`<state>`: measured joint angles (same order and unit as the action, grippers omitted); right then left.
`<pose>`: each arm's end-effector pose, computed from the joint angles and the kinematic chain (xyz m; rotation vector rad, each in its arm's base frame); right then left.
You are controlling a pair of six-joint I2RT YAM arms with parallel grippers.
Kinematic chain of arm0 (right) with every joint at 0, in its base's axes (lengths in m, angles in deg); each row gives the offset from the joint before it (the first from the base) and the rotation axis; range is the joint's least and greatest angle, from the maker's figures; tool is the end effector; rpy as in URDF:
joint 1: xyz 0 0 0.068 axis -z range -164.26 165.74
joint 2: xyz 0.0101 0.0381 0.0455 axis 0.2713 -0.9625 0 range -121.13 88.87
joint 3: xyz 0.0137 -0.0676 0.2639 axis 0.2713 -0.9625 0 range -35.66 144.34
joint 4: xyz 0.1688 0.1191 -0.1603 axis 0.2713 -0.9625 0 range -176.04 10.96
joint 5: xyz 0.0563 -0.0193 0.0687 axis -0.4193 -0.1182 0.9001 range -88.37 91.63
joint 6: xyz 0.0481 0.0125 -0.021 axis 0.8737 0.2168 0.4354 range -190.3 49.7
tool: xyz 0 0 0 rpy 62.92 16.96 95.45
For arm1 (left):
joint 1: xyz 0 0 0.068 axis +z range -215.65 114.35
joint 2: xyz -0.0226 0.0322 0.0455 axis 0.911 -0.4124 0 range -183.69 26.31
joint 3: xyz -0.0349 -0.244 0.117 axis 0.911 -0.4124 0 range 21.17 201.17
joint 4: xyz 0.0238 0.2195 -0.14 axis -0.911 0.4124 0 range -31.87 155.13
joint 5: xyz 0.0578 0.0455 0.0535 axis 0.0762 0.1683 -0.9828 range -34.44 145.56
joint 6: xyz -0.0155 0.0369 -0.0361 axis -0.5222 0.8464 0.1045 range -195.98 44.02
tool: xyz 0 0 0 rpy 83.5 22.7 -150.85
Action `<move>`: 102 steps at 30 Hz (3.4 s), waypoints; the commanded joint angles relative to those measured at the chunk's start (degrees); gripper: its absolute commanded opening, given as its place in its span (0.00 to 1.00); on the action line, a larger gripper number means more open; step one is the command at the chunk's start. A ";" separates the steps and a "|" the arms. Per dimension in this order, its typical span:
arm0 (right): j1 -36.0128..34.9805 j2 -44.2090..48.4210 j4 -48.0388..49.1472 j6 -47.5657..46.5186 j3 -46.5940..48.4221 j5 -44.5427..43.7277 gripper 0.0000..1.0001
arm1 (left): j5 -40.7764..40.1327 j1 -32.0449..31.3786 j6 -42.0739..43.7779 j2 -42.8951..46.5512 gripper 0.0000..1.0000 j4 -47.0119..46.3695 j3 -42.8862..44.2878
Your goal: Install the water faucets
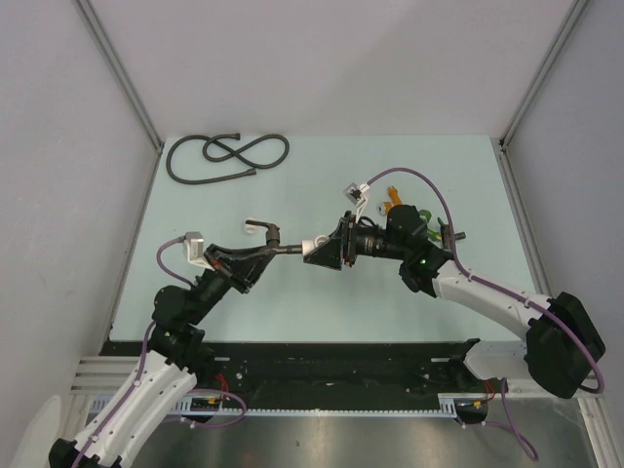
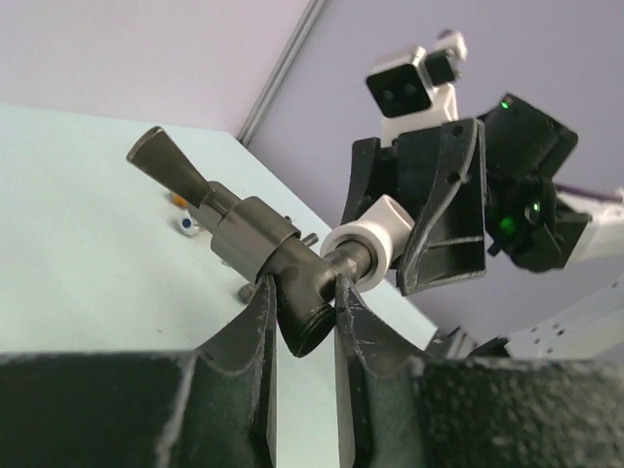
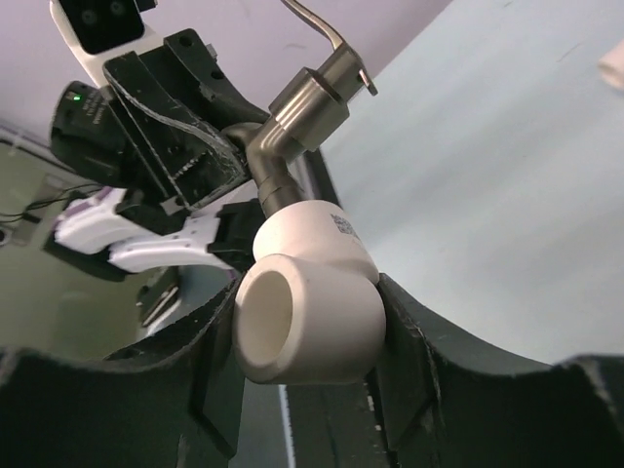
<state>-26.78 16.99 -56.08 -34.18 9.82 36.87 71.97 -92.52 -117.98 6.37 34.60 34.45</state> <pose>0.1976 0.2092 0.3029 -0.6322 1.7513 1.5027 0.1075 -0.0657 0.2661 0.0832 1.3856 -1.2010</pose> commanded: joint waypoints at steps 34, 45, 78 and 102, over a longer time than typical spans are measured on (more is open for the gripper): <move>-3.27 11.76 -1.51 -20.20 2.78 -5.89 0.00 | 6.53 -0.64 -22.87 -12.39 0.86 -15.23 7.37; -3.18 10.62 -0.20 -16.18 2.78 -2.47 0.00 | 10.49 -0.64 -9.54 -14.25 0.31 -18.04 8.17; 2.18 12.01 -6.14 -14.21 4.71 5.10 0.74 | 10.94 -1.60 27.41 2.72 0.00 5.60 15.38; -15.31 3.42 -40.62 -56.60 20.27 -16.70 0.88 | 25.61 -1.60 37.69 -6.16 0.00 22.82 23.02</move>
<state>-40.66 23.70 -91.61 -84.98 26.34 24.26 94.65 -94.18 -84.82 0.09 56.39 52.65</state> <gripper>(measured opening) 0.899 0.344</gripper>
